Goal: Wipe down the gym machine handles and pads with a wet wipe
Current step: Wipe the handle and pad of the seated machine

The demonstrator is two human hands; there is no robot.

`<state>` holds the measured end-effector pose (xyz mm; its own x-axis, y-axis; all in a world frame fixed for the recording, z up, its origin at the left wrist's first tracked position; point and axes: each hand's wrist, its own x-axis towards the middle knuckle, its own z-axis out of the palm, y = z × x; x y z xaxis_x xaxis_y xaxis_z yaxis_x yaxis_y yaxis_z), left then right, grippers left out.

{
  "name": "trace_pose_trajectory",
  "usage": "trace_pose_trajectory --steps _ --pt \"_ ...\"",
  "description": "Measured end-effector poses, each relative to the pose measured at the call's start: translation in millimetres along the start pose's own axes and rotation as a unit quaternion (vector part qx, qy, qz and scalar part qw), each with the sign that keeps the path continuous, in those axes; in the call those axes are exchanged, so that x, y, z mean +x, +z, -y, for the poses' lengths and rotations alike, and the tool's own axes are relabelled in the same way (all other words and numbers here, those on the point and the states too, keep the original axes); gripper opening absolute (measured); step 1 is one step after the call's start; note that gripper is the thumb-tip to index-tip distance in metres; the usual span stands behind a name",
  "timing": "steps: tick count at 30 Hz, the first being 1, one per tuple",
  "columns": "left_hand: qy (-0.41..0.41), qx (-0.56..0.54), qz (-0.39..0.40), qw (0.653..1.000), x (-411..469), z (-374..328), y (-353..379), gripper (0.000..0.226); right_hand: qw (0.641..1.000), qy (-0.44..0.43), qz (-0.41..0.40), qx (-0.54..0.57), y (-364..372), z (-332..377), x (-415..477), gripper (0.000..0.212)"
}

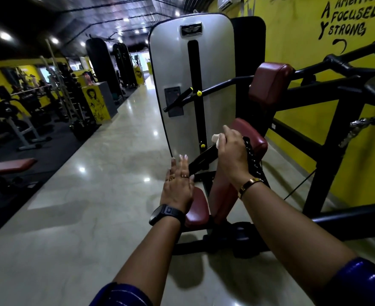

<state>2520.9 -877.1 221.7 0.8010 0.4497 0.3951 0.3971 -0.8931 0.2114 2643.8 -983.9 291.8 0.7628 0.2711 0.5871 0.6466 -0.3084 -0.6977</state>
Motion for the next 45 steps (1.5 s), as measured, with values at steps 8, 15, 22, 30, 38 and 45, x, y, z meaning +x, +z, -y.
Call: trace_pose_trajectory --steps 8,15,22,30,38,45 --pt "0.005 -0.017 -0.013 1.0 -0.4 -0.1 1.2 0.075 0.972 0.164 -0.001 0.167 1.9 4.8 -11.1 0.048" --pt "-0.006 0.001 0.009 1.0 -2.0 -3.4 -5.1 0.067 0.858 0.389 0.096 0.32 22.6 18.3 -33.5 0.028" --pt "-0.004 -0.035 -0.002 0.999 -1.6 -2.9 -6.6 0.077 0.784 0.377 0.277 0.409 12.8 34.3 -47.1 0.023" --pt "-0.007 -0.047 0.005 0.999 -1.2 -2.7 -6.7 0.075 0.713 0.394 0.065 0.577 12.9 7.6 -13.9 0.014" --pt "-0.005 -0.066 0.008 0.998 -3.5 -7.7 -16.5 0.074 0.782 0.271 0.016 0.562 -2.9 10.2 -2.5 0.011" --pt "-0.057 -0.02 0.039 0.997 -8.0 -15.5 -27.7 0.048 0.981 0.098 0.0 0.169 -4.0 10.0 -13.1 0.053"
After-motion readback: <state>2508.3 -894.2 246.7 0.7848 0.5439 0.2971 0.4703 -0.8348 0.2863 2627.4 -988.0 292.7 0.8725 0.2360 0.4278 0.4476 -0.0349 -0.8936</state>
